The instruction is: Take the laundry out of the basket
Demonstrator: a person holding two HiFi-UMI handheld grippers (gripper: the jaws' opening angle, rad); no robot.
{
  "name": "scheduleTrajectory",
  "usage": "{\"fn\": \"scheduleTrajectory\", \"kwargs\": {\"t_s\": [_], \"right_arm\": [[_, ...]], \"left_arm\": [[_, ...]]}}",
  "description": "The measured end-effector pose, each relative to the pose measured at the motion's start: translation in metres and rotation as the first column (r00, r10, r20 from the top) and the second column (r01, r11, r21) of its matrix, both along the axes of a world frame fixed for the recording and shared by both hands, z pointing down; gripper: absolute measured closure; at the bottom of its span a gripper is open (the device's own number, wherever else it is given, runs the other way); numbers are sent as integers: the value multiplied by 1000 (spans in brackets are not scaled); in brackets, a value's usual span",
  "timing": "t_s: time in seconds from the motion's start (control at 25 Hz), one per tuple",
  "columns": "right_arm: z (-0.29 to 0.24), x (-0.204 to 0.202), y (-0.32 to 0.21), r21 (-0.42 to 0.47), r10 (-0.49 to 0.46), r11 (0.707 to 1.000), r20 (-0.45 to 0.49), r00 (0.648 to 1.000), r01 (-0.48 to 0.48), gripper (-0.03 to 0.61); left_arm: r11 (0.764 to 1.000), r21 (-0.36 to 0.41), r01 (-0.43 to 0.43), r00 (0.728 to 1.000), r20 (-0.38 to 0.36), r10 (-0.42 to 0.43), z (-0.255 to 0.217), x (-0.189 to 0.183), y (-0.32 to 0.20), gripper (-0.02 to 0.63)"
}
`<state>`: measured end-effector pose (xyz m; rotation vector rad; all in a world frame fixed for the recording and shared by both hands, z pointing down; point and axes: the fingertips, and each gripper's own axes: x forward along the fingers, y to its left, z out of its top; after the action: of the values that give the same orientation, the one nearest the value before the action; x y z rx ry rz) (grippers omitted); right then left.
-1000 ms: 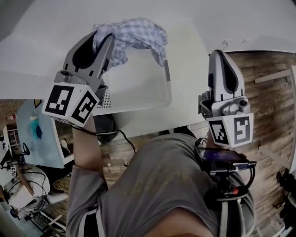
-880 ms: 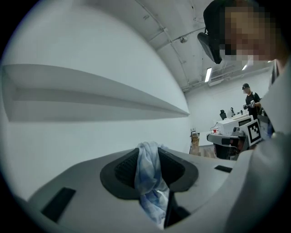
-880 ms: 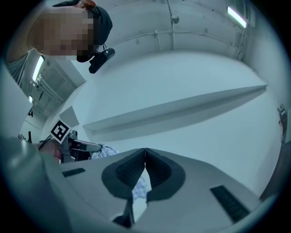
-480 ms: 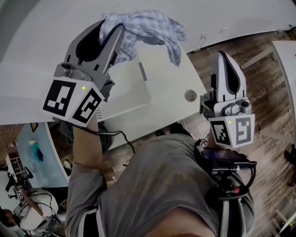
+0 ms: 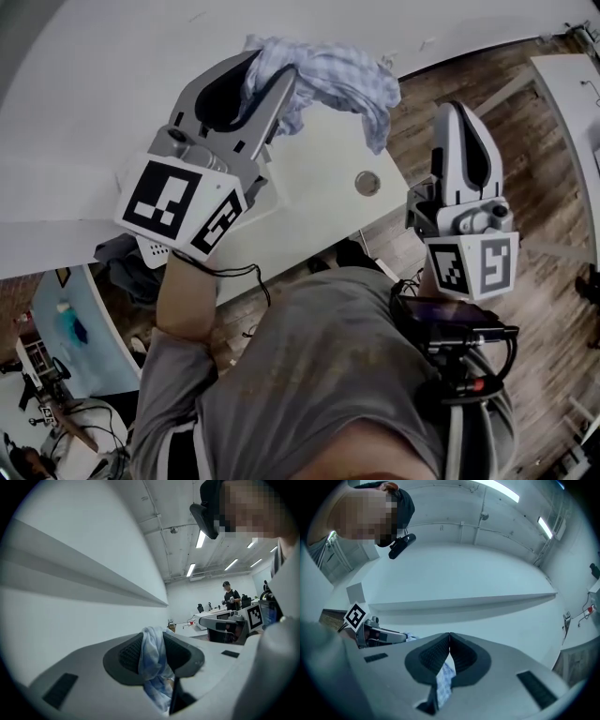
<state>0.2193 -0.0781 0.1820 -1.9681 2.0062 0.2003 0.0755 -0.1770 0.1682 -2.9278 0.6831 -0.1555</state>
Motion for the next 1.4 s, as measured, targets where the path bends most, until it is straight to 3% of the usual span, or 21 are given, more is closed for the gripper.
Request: {"fn": "scheduleTrajectory", "kwargs": {"t_s": [0.4, 0.68, 0.76, 0.88, 0.96, 1.08, 1.4], "right_arm": [[14, 9, -4, -69, 10, 998, 13, 1000, -9, 571], [32, 7, -7, -130, 5, 992, 25, 1000, -2, 571], [38, 8, -11, -146, 5, 989, 28, 1000, -1, 571], [48, 8, -16, -171, 2, 985, 38, 999, 4, 571], [58, 9, -20, -195, 2, 981, 49, 999, 7, 571], [68, 14, -26, -217, 4, 976, 58, 998, 9, 571], [78, 21, -26, -238, 11, 971, 63, 998, 5, 571]], "left_arm": [[992, -125, -28, 1000, 1, 28, 69, 25, 21, 489], [983, -184, 15, 1000, 11, -13, 125, 30, 32, 486], [983, -178, 41, 999, 41, -35, 138, 31, 30, 485], [994, -86, 64, 992, 118, -53, 143, 36, 31, 477], [995, -73, 70, 989, 138, -59, 145, 42, 32, 476], [980, -172, 97, 992, 98, -81, 149, 46, 33, 476], [963, -227, 144, 987, 107, -123, 179, 55, 46, 476]]}}
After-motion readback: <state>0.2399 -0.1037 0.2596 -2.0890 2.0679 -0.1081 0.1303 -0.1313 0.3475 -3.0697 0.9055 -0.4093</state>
